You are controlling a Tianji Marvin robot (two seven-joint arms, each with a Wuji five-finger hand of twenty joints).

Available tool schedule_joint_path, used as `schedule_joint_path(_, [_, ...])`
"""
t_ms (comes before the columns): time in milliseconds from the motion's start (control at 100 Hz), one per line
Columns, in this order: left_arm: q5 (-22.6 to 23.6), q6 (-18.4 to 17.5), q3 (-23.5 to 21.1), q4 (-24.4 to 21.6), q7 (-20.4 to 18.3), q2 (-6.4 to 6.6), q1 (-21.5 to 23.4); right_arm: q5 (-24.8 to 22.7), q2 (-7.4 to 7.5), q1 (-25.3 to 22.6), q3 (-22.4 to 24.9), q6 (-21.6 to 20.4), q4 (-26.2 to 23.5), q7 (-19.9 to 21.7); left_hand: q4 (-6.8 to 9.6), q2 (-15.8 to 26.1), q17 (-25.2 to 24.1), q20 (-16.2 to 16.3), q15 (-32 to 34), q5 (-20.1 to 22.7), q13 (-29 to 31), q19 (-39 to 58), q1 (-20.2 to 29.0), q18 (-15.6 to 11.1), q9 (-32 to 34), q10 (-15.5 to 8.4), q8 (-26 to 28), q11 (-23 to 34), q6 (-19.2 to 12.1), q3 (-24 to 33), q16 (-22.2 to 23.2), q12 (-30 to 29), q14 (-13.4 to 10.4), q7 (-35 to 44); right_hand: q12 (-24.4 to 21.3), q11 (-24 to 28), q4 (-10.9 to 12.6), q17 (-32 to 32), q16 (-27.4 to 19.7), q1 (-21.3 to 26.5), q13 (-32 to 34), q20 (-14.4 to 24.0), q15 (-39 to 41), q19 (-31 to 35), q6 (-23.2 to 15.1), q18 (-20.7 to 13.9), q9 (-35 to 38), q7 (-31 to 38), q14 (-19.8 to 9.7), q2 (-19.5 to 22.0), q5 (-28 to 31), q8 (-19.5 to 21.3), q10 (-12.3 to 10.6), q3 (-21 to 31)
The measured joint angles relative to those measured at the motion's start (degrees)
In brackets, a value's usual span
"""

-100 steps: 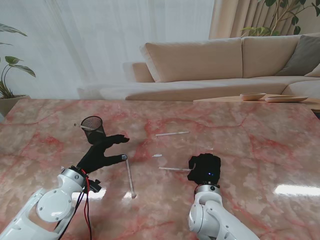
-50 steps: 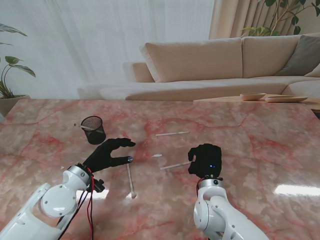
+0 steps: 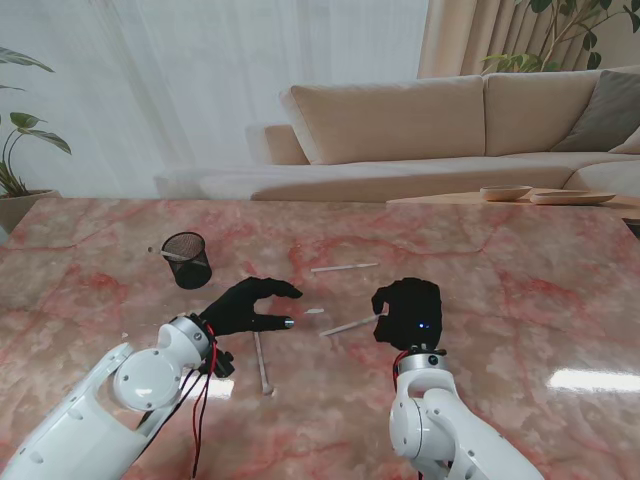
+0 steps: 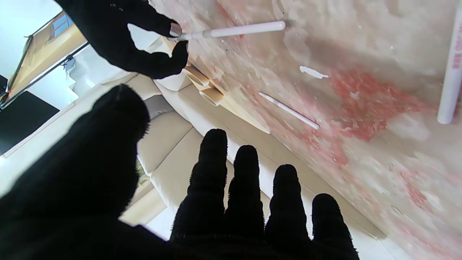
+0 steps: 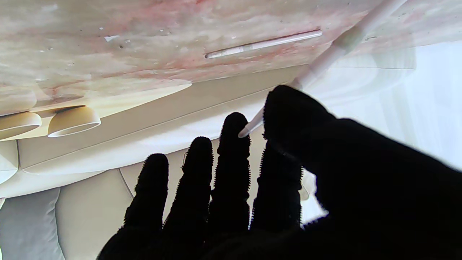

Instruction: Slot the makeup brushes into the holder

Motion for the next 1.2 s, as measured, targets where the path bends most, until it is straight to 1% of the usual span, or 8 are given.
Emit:
schedule_joint_path(140, [0.2,0.7,3.0,1.8,0.0,-0.03,-2.7,-1.0,0.27,-0.2,0.0,-0.6,-0.8,0.1,-1.55,-3.7,0.0,0.0,0.6,2.1,0.9,2.1,-0.1,0.0,1.3,0.0,0.0,0.6,0.0,6.3,0.1,0.3,0.2,0.0,0.3,-0.1,0.0,0.0,0.0,0.0,0.0,0.0,0.0,0.0,0.0,0.0,0.0,0.0,0.0,0.0,0.0,0.0,0.0,0.0])
schedule_joint_path(220, [0.8,1.1,4.7,2.9,-0.2,-0.07,-4.5,-1.5,0.41,-0.4,0.0,-0.9,-1.4,0.1,-1.64,-6.6,0.0,-0.3,0.9,2.9,2.2,3.5,-0.9,0.1,2.1,0.1,-0.3,0.6,0.0,11.0,0.2,0.3,0.2,-0.8,0.3,-0.5,0.0,0.0,0.0,0.0,0.0,0.0,0.0,0.0,0.0,0.0,0.0,0.1,0.0,0.0,0.0,0.0,0.0,0.0])
schedule_joint_path(240, [0.9,1.2,5.0,3.2,-0.2,-0.08,-4.9,-1.6,0.44,-0.4,0.0,-1.0,-1.5,0.1,-2.30,-7.3,0.0,-0.5,1.3,3.2,2.2,4.1,-1.3,0.2,3.0,0.3,-0.8,0.6,0.0,11.6,0.2,0.3,0.2,-0.8,0.4,-0.5,0.0,0.0,0.0,0.0,0.0,0.0,0.0,0.0,0.0,0.0,0.0,0.1,0.0,0.0,0.0,0.0,0.0,0.0])
schedule_joint_path(310, [1.2,1.7,6.5,4.0,-0.4,-0.12,-6.3,-2.0,0.55,-0.5,0.0,-1.3,-2.0,0.2,-2.30,-8.4,0.1,-0.6,1.4,4.3,3.6,5.6,-1.3,0.4,4.8,0.6,-0.8,1.1,0.0,13.9,0.4,0.4,0.2,-1.8,0.4,-0.5,0.0,0.0,0.0,0.0,0.0,0.0,0.0,0.0,0.0,0.0,0.1,0.1,0.0,0.0,0.0,0.0,0.0,0.0])
schedule_joint_path(520, [0.7,3.7,11.6,7.4,-0.1,-0.77,-11.5,-2.9,0.94,-0.8,0.0,-1.8,-4.3,1.5,-2.30,-8.9,0.5,-1.3,2.6,6.8,5.1,8.6,-1.4,0.5,6.5,0.7,-2.2,1.4,0.0,14.6,0.7,0.8,0.3,-3.7,1.0,-0.7,0.0,0.1,0.0,0.0,0.0,0.0,0.0,0.0,0.0,0.0,0.7,0.1,0.0,0.0,0.6,-0.1,0.0,0.0])
schedule_joint_path(760, [-2.0,4.1,16.4,10.6,-1.4,-1.56,-16.4,-3.5,1.05,-0.7,-0.4,-1.9,-5.6,2.0,-2.30,-8.9,0.5,-1.8,2.6,6.8,5.1,9.1,-1.4,0.6,7.8,0.8,-2.2,1.7,0.0,14.6,0.7,0.8,0.4,-3.6,1.1,-0.7,0.0,0.1,0.0,0.0,0.0,0.0,0.0,0.0,0.0,0.0,0.7,0.1,0.0,0.0,0.6,-0.1,0.0,0.0])
schedule_joint_path(950, [-3.4,4.1,18.4,12.2,-2.7,-2.08,-18.2,-4.1,1.20,-0.9,-0.4,-2.3,-6.7,2.5,-2.30,-8.9,0.5,-1.8,3.3,6.8,5.7,9.9,-1.4,0.6,8.6,0.7,-2.2,2.1,-0.2,15.2,0.9,0.9,0.4,-2.3,1.1,-0.7,0.0,0.1,0.0,0.0,0.0,0.0,0.0,0.0,0.0,0.0,0.7,0.1,0.0,0.0,0.6,-0.1,0.0,0.0])
schedule_joint_path(1200, [-3.8,3.6,19.4,13.7,-2.5,-2.57,-19.1,-4.3,1.32,-1.0,-0.5,-2.7,-7.8,2.8,-2.30,-9.5,0.5,-1.8,4.7,10.6,9.0,12.0,-1.3,1.0,13.2,-0.1,-1.3,2.8,-2.7,16.8,1.5,1.1,0.4,-0.5,1.3,-0.7,0.0,0.1,0.0,0.0,0.0,0.0,0.0,0.0,0.0,0.0,0.8,0.1,0.0,0.0,0.7,-0.1,0.0,0.0])
